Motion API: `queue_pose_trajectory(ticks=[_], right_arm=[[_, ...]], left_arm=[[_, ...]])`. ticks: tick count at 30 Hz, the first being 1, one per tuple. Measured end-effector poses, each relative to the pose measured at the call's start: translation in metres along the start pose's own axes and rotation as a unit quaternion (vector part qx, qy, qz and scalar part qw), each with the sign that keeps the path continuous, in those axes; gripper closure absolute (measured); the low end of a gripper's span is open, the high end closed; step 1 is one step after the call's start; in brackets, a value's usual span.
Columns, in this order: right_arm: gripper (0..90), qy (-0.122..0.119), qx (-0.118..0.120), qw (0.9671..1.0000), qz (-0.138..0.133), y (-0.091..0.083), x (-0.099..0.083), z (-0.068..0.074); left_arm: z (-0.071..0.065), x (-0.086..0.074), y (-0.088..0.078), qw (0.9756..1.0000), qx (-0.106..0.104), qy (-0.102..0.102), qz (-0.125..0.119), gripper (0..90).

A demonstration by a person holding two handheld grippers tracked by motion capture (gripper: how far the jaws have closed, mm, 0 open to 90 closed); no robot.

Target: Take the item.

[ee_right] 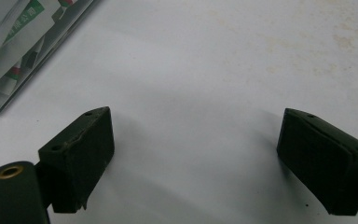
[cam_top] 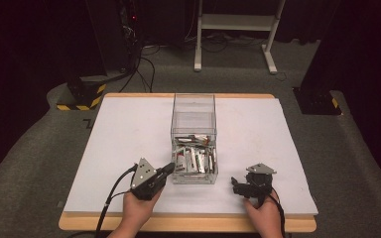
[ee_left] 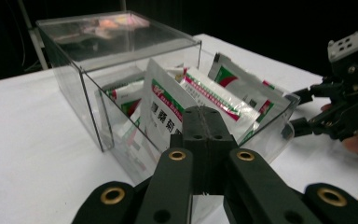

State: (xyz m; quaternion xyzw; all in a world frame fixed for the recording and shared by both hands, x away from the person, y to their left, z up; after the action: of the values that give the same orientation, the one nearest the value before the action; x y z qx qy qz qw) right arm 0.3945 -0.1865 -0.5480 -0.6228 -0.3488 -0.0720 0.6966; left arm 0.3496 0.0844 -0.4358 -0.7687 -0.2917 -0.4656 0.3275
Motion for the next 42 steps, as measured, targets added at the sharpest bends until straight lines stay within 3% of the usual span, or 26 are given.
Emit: queue_pose_trajectory(ticks=[16,42], right_arm=[[11.0,0.0,0.0,1.0,0.0,0.0,0.0,0.0],[10.9,0.0,0.0,1.0,0.0,0.0,0.0,0.0]], left_arm=[[-0.001,0.02,-0.016,0.9985,-0.011,-0.009,-0.054,90.0],[0.001,0.038,-0.033,0.9959,-0.016,-0.01,-0.088,90.0]])
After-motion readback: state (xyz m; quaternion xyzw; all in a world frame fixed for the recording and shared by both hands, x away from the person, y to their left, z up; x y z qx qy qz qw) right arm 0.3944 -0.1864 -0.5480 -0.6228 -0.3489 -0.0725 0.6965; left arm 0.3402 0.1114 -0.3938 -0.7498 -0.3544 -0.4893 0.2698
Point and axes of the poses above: each handheld gripper's, and its own axes: y roughly forward along the jaws, x roughly out of its top, z roughly to its left, the point moved 6 cm from there along y, roughly forward along the jaws, and after that the axes turned 10 degrees about z, right-handed, at the moved point
